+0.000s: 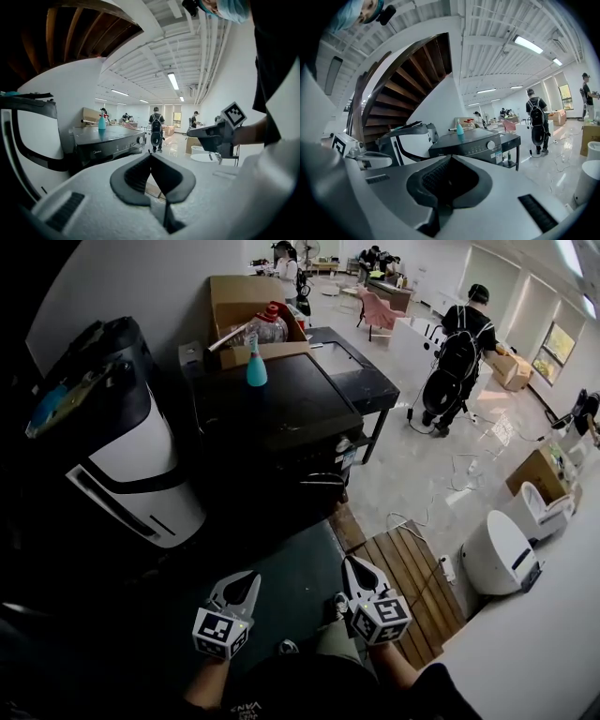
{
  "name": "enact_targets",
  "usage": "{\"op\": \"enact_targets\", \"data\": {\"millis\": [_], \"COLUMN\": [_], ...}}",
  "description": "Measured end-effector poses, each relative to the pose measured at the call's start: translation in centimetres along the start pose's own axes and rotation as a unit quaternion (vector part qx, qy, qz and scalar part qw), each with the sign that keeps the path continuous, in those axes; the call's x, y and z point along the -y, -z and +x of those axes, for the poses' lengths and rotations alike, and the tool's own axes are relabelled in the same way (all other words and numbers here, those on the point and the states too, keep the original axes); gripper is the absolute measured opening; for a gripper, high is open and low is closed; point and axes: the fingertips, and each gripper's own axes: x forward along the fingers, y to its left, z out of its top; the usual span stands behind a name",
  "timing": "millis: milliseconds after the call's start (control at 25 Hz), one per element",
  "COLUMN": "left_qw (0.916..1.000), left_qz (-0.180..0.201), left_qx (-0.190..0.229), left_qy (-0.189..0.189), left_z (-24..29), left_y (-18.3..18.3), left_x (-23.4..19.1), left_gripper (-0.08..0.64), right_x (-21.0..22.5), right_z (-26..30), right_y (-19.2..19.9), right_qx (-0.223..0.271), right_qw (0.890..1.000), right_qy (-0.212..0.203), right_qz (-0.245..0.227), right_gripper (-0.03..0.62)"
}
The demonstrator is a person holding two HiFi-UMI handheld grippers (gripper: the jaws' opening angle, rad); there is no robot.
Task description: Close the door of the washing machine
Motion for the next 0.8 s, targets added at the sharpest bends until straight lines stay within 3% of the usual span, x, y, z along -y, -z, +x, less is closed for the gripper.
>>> {"op": "enact_targets", "data": {"millis": [320, 800], "left_qw": [0.9999, 0.9998], "left_qz": [0.013, 0.001], "left_qx": [0.006, 0.017], "left_qy": [-0.004, -0.01], "left_z": [-1.8, -2.3], "left_y": [-0.8, -0.7], "left_x": [0.6, 1.0], "left_gripper": [0.012, 0.012], "right_x": [-1.0, -1.0], "right_z": [-2.2, -2.8], "right_y": [-0.4, 0.4], "right_qx": [0.004, -0.004], "right_qw": [1.0, 1.0], "right_qy": [-0.005, -0.003], "right_qz": [-0.011, -0.031], "right_gripper": [0.0, -0.002]}}
